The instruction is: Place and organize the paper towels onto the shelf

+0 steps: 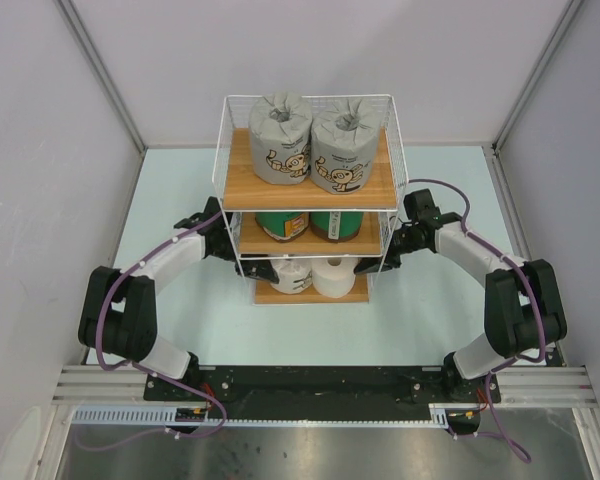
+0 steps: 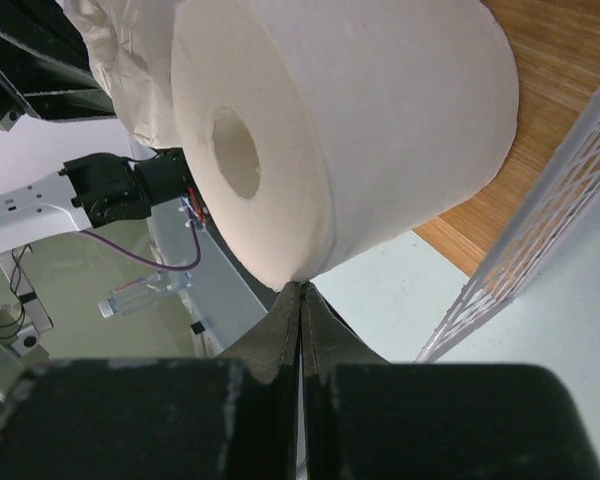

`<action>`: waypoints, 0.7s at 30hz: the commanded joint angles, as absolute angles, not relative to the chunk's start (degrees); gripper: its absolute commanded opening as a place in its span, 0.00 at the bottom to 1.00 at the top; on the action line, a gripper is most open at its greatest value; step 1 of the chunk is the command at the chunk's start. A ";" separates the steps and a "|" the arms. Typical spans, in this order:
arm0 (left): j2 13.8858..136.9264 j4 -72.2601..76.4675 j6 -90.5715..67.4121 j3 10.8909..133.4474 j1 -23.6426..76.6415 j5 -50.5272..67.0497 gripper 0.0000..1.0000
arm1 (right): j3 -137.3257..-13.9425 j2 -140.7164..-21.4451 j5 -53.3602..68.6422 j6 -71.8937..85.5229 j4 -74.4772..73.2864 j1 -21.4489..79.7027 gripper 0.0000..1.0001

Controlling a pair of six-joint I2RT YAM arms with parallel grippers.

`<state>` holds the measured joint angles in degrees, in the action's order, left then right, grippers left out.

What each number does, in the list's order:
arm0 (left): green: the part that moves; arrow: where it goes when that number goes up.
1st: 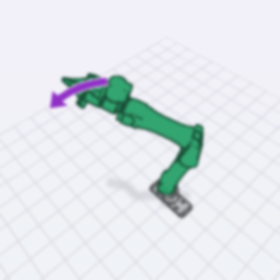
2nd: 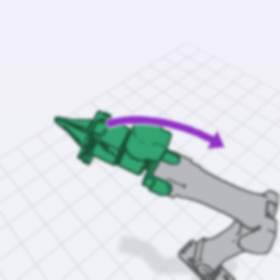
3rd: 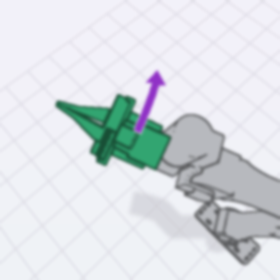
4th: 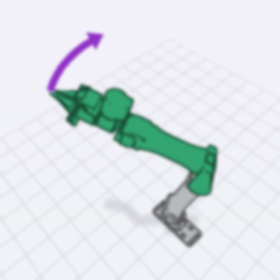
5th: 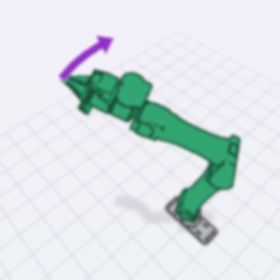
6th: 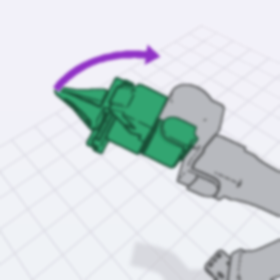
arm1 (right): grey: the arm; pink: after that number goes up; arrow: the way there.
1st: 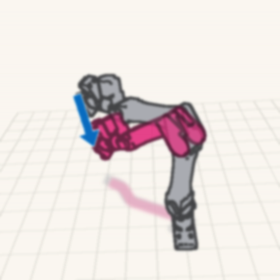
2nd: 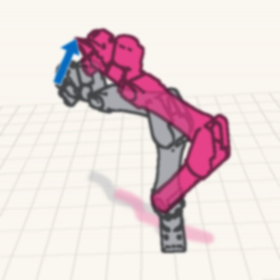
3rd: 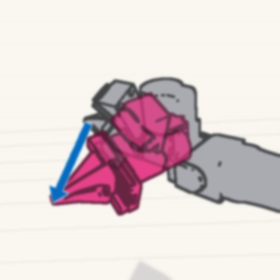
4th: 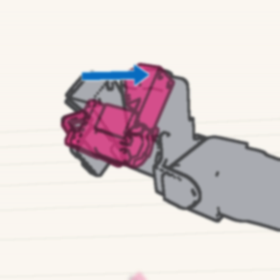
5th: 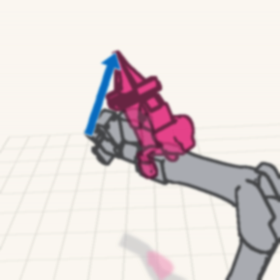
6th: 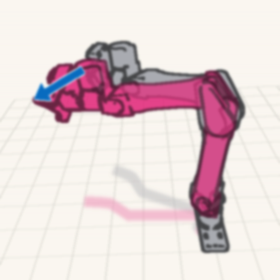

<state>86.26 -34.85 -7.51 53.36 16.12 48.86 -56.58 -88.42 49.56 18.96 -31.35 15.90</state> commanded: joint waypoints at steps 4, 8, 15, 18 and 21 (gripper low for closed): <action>86.75 -33.40 -6.68 55.46 17.31 51.33 0.00 | -55.90 -90.17 48.96 22.32 -26.37 16.08 0.00; 86.92 -33.49 -6.50 55.55 17.31 51.42 0.00 | -55.72 -90.70 48.34 23.73 -25.05 16.08 0.00; 87.27 -32.96 -6.59 55.63 17.31 51.68 0.00 | -55.81 -90.88 47.37 25.75 -22.76 16.00 0.00; 87.89 -32.78 -6.68 55.90 17.31 52.03 0.00 | -55.81 -91.14 47.46 25.93 -22.33 15.73 0.00; 88.42 -32.61 -6.68 56.34 17.40 52.21 0.00 | -55.72 -91.14 47.20 26.02 -22.24 15.56 0.00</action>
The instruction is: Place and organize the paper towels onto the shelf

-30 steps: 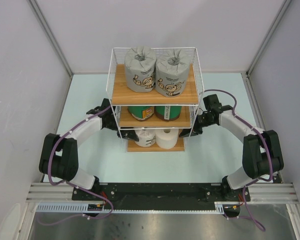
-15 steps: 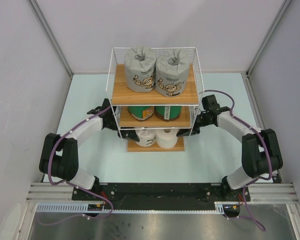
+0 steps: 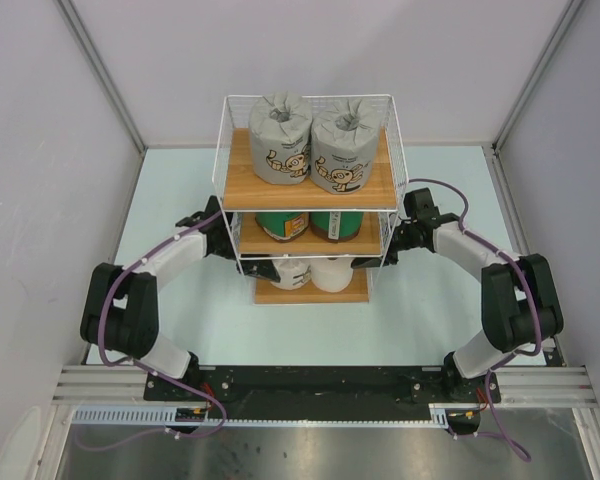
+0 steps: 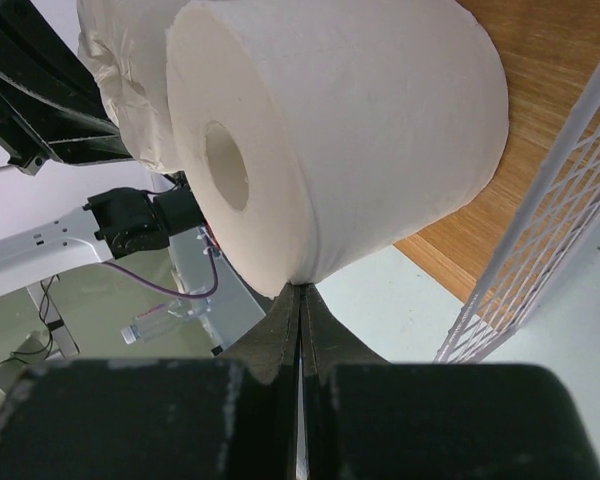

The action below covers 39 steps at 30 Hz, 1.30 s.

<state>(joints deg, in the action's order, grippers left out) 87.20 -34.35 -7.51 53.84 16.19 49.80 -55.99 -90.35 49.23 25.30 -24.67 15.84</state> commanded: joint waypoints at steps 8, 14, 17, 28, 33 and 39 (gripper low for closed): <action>86.93 -33.66 -5.98 56.08 17.40 51.77 0.00 | -55.72 -89.30 48.08 24.70 -24.86 15.03 0.00; 82.71 -34.19 -6.15 54.50 17.40 50.80 0.00 | -55.72 -84.47 47.99 24.08 -27.68 13.89 0.00; 81.04 -32.70 -7.29 53.09 17.23 50.97 0.00 | -55.72 -82.88 48.34 24.08 -28.21 13.01 0.00; 79.10 -28.39 -8.79 47.20 14.77 53.61 0.00 | -55.72 -81.30 48.16 22.68 -30.24 11.16 0.00; 77.70 -28.48 -8.79 45.53 13.98 53.79 0.00 | -55.72 -81.65 48.25 22.41 -30.50 10.99 0.00; 76.99 -28.30 -8.88 45.26 13.97 55.10 0.00 | -55.72 -81.91 48.25 21.88 -30.50 10.72 0.00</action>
<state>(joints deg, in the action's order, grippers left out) 79.37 -26.63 -10.07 46.00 14.59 51.35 -55.48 -83.18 48.23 22.96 -29.76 11.22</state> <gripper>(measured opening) 0.005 0.007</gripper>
